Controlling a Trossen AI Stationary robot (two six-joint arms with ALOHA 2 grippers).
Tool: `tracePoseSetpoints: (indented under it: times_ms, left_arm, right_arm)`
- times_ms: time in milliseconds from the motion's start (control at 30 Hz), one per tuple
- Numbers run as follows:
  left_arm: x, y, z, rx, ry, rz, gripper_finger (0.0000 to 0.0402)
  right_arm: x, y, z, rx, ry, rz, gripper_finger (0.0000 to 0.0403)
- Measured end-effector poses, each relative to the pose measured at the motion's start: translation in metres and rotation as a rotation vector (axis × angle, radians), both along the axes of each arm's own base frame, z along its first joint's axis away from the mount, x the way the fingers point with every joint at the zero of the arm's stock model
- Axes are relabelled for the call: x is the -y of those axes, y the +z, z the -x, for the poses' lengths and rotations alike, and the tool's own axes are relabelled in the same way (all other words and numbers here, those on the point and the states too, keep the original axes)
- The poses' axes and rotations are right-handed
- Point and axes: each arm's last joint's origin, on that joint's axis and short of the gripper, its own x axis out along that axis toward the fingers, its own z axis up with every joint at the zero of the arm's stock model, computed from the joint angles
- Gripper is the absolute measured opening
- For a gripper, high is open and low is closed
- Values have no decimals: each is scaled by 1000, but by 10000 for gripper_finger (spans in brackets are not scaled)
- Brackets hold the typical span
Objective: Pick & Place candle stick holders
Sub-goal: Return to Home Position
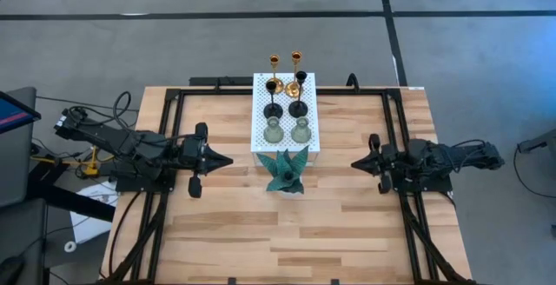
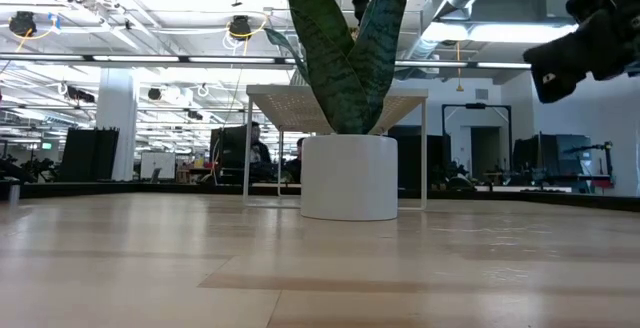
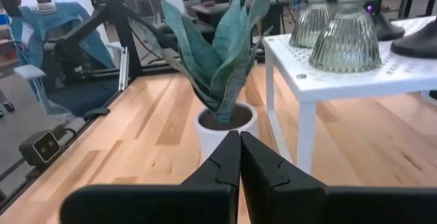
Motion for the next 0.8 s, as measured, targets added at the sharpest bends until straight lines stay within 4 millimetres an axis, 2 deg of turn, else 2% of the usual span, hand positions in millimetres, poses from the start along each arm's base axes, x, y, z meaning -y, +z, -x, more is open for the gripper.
tracePoseSetpoints:
  times_ms: [300, 800]
  left_arm:
    - [0, 0, 0, 0, 0, 0, 6]
    - [0, 0, 0, 0, 0, 0, 6]
  right_arm:
    - [0, -6, 1, -82, -3, -8, 0]
    - [0, -7, 1, -86, -3, -9, 0]
